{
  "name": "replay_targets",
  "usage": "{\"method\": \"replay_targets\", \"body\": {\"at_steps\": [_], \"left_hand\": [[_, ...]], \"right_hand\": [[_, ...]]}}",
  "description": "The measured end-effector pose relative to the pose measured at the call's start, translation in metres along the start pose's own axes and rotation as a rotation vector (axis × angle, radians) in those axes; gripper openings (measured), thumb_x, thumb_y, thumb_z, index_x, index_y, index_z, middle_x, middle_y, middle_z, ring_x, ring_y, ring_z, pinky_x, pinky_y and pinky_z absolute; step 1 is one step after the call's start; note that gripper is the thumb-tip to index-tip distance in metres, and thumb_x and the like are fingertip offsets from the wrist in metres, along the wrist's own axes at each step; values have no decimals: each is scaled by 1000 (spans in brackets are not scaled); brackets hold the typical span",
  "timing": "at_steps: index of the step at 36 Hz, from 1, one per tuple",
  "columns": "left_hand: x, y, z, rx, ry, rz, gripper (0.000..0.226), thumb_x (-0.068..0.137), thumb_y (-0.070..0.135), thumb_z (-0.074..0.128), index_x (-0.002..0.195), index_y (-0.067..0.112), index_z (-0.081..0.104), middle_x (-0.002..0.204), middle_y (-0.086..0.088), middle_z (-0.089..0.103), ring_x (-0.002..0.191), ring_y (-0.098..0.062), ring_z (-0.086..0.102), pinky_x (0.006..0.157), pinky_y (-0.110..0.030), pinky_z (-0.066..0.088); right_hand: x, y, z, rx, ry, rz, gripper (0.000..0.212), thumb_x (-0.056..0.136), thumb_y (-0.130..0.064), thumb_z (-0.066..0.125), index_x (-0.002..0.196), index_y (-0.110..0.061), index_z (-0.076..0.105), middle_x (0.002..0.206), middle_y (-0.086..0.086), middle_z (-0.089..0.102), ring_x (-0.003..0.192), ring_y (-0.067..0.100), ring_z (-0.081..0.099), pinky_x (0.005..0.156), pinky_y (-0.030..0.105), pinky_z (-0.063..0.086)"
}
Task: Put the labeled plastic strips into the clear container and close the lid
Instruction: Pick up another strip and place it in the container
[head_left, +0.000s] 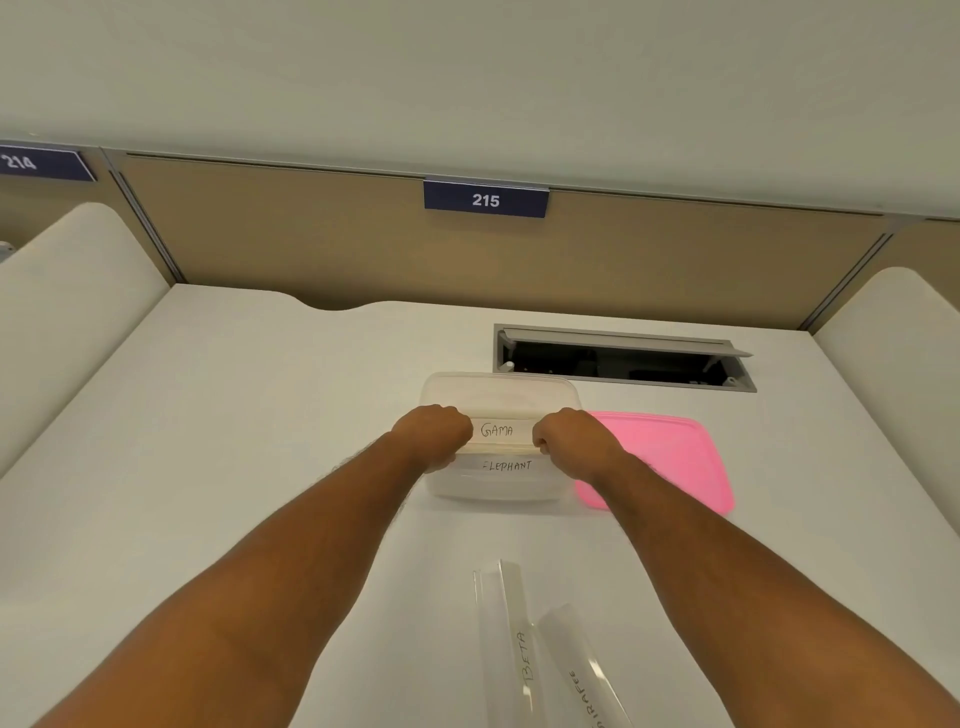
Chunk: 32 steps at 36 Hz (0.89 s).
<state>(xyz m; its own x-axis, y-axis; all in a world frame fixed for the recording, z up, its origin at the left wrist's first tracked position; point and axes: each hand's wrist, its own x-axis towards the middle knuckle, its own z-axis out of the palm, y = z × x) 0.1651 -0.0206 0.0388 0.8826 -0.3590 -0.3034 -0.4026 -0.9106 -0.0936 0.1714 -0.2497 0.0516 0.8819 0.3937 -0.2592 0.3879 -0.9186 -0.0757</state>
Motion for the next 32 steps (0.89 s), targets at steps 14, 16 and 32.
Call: {"method": "replay_targets", "body": {"at_steps": [14, 16, 32], "left_hand": [[-3, 2, 0, -4, 29, 5, 21, 91, 13, 61, 112, 12, 65, 109, -10, 66, 96, -32, 63, 77, -35, 51], [-6, 3, -2, -13, 43, 2, 18, 92, 15, 62, 109, 12, 65, 107, -10, 66, 95, -32, 63, 73, -35, 48], [-62, 47, 20, -409, 685, -19, 20, 87, 11, 69, 106, 12, 67, 100, 0, 61, 95, -21, 56, 62, -37, 54]], "right_hand": [[-5, -1, 6, -28, 63, -7, 25, 86, 2, 50, 93, -12, 69, 91, 9, 68, 80, 29, 62, 66, 31, 45], [-7, -1, 7, -26, 71, -12, 23, 88, 0, 51, 96, -12, 69, 94, 9, 68, 83, 30, 62, 67, 33, 46], [-44, -23, 17, 31, 364, -173, 15, 97, -12, 54, 92, -13, 68, 91, 3, 56, 84, 22, 52, 62, 42, 48]]}}
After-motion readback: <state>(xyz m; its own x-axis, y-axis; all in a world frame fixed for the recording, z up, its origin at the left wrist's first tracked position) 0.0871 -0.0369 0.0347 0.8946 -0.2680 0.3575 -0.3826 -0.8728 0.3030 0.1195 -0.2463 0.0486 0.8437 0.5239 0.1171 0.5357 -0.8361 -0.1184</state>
